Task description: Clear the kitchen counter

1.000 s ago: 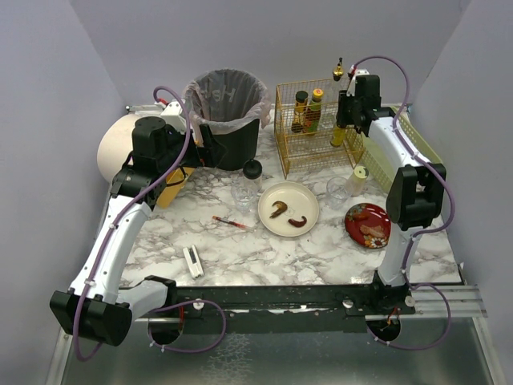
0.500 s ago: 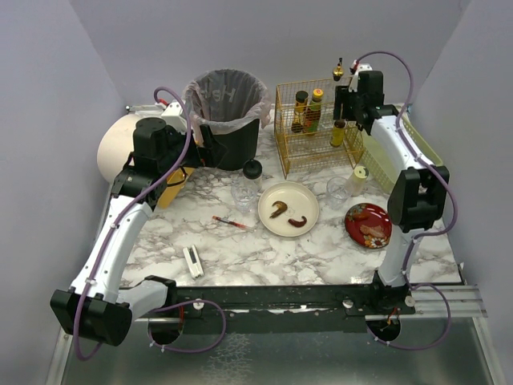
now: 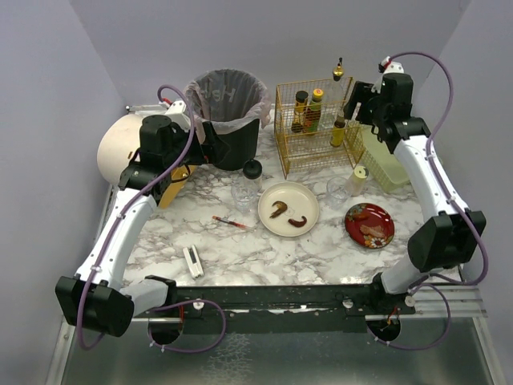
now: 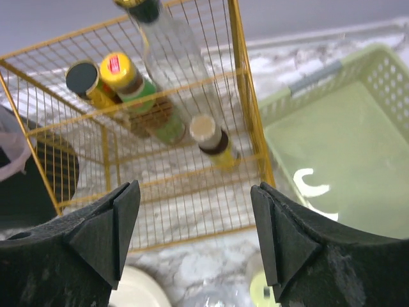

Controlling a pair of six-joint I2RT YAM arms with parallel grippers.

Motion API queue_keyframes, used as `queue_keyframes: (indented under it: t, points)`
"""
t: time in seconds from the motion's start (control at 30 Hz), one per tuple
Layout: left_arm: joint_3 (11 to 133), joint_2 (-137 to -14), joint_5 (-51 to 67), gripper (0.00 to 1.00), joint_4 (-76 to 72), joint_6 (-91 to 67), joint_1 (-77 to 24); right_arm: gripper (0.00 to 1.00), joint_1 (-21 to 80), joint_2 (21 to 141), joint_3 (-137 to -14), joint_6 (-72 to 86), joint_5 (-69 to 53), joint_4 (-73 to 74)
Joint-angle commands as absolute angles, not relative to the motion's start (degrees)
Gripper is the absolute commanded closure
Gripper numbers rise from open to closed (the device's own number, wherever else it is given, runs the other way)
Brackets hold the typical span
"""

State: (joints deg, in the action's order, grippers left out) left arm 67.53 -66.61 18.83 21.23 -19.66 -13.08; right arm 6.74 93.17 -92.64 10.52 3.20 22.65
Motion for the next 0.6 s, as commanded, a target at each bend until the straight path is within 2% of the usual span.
queue_keyframes:
  t: [0.0, 0.17, 0.4, 0.57]
  points:
    - [66.7, -67.1, 18.7, 0.01, 18.2, -21.8, -12.7, 0.22, 6.4, 86.4, -84.9, 17.1, 6.0, 29.1]
    - [63.5, -67.2, 18.9, 0.01, 14.4, -24.3, -12.7, 0.18, 6.4, 81.5, -77.0, 21.9, 6.3, 32.1]
    - [62.0, -67.1, 17.6, 0.01, 12.5, -25.4, -12.7, 0.10, 6.4, 80.1, -72.4, 21.7, 9.2, 37.3]
    - [61.7, -67.2, 17.5, 0.01, 12.8, -24.7, -12.7, 0.09, 6.4, 80.9, -69.7, 21.2, 14.6, 37.9]
